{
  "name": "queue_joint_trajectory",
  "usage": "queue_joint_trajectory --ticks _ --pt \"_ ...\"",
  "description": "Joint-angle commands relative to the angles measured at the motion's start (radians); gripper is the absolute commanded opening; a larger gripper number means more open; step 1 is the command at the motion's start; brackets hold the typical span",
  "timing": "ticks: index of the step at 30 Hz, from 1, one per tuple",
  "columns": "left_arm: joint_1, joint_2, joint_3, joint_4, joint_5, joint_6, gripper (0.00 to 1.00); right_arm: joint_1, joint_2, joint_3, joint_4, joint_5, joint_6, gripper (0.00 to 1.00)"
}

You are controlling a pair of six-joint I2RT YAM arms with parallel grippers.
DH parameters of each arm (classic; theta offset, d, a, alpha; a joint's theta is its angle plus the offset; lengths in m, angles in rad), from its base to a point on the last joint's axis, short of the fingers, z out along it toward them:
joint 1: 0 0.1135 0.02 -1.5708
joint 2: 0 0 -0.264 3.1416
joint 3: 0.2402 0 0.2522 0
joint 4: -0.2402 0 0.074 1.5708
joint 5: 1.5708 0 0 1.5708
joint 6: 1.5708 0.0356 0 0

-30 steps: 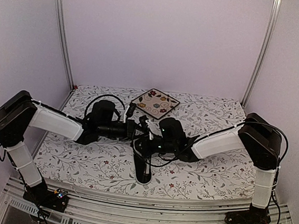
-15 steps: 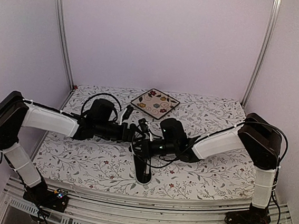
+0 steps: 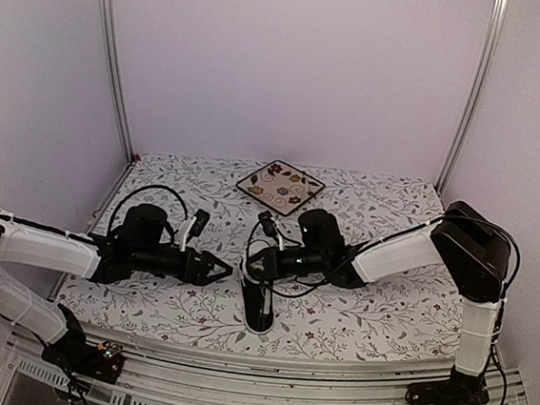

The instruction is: Tie the shoes

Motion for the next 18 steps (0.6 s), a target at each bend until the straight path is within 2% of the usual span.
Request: queue_joint_trajectory --ticks 1,3,5,10,18 --pt "-0.007 -0.023 -0.128 0.249 -0.004 0.033 0.79 -0.017 0.02 -0.016 0.022 -0.049 0.017 0.02" --pt "-0.022 0.011 -0.152 0.319 -0.016 0.041 0.68 -0.017 0.021 -0.015 0.022 -0.057 0.024 0.02" --pt "-0.041 0.064 -0.145 0.354 -0.033 0.059 0.61 -0.018 0.019 -0.015 0.023 -0.06 0.03 0.02" --pt "-0.082 0.194 -0.103 0.415 -0.078 0.091 0.55 -0.019 0.017 -0.011 0.022 -0.064 0.044 0.02" --pt "-0.107 0.287 -0.058 0.466 -0.096 0.129 0.39 -0.021 0.027 -0.007 0.022 -0.072 0.061 0.02"
